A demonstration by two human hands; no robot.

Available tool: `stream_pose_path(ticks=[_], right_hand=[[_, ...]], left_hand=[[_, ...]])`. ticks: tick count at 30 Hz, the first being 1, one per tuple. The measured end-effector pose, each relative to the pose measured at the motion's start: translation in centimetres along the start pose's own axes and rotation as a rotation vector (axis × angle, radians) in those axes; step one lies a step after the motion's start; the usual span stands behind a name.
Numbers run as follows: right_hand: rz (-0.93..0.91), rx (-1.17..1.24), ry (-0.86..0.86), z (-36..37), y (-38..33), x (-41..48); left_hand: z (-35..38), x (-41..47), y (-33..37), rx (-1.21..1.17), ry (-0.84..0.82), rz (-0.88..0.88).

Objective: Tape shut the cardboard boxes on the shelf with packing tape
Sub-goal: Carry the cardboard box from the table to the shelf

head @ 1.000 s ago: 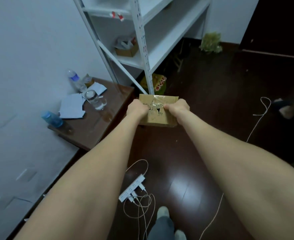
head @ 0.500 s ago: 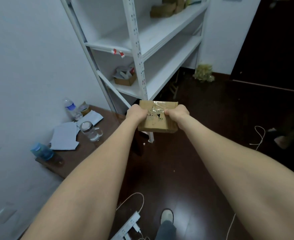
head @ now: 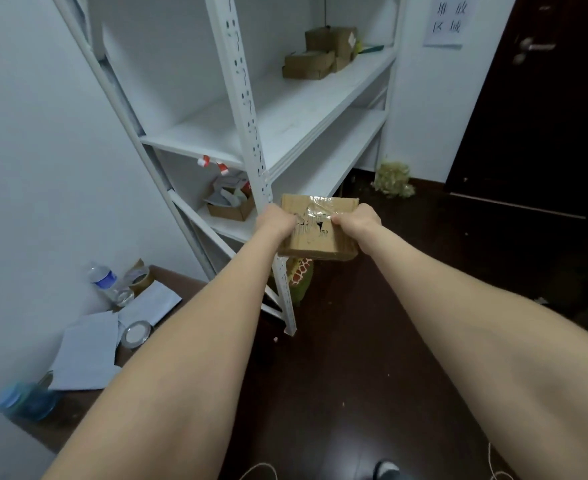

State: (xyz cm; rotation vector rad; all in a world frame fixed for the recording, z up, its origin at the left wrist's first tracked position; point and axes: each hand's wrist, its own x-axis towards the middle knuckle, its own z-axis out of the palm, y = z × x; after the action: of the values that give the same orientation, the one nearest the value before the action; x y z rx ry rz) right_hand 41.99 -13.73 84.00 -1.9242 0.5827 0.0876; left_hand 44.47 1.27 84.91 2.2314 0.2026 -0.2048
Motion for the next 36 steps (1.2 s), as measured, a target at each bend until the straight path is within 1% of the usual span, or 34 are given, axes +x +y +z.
stream_pose_path(ticks=[3, 7, 14, 19, 23, 28, 31, 36], right_hand=[[-0.009, 0.004, 0.011, -1.1, -1.4, 3.5], [-0.050, -0.004, -0.018, -2.6, -3.1, 9.3], [-0.098, -0.025, -0.057, -7.7, -6.2, 20.6], [-0.128, -0.044, -0.085, -10.8, -8.2, 27.8], [-0.140, -0.038, -0.112, -11.6, -9.2, 32.2], [-0.100, -0.004, -0.101, -11.6, -9.9, 38.3], [-0.096, 0.002, -0.078, -11.4, -10.6, 42.9], [-0.097, -0.006, -0.082, -10.9, -13.7, 51.4]], left_hand=[[0.7, 2.9, 2.3, -0.013, -0.012, 0.003], [2.2, 7.3, 5.5, -0.041, 0.019, -0.009], [6.5, 15.5, 13.3, 0.062, 0.094, 0.018], [9.4, 20.8, 17.3, 0.042, 0.128, 0.008], [10.7, 25.2, 18.9, 0.056, 0.162, -0.025], [12.6, 31.2, 20.8, 0.084, 0.187, -0.035], [13.7, 35.8, 22.2, 0.095, 0.185, -0.028], [15.0, 44.7, 24.7, 0.096, 0.199, -0.011]])
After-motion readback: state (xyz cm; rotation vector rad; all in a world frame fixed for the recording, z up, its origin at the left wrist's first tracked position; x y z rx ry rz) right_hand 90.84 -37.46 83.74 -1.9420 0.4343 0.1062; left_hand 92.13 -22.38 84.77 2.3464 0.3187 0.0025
